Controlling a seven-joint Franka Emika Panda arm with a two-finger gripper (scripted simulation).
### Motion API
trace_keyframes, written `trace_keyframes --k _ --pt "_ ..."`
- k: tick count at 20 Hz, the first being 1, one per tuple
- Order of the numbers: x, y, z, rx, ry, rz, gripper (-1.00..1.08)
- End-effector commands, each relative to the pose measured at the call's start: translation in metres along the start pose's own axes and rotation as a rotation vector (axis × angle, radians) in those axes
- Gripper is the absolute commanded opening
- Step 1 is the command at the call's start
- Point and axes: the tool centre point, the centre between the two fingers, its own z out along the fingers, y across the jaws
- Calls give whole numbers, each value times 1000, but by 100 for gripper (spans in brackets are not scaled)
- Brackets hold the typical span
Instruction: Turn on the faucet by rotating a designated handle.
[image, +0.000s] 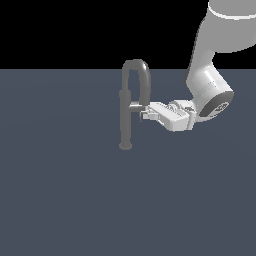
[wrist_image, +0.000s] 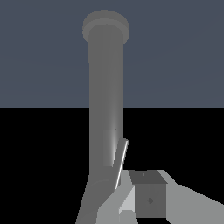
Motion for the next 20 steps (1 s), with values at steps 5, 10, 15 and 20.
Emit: trace_keyframes --k 5,10,15,20 --pt "30 -29 5 41 29 6 -100" --pt "-13 -1 0 -38 -43 0 -100" --pt "-2 -18 2 -13 -21 2 -100" --pt "8 -34 3 10 -1 4 -100"
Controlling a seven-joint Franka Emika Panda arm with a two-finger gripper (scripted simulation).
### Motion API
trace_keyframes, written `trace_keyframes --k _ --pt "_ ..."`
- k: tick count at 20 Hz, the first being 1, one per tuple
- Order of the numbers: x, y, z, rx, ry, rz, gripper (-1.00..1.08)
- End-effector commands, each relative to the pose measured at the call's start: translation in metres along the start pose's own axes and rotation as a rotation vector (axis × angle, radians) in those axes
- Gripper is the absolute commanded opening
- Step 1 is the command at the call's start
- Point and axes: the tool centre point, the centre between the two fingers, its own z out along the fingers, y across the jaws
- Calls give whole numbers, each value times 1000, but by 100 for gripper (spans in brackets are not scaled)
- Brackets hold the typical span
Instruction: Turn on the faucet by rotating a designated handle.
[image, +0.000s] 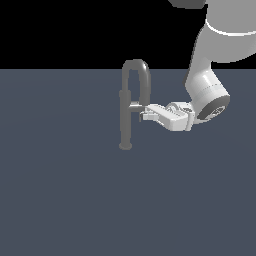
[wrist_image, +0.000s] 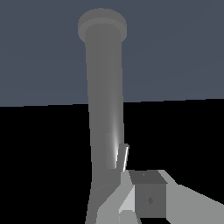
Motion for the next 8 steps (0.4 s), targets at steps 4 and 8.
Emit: trace_keyframes --k 4,8 --pt "10 -42 3 61 55 -36 -100" --pt "15 -51 3 73 66 -35 -100"
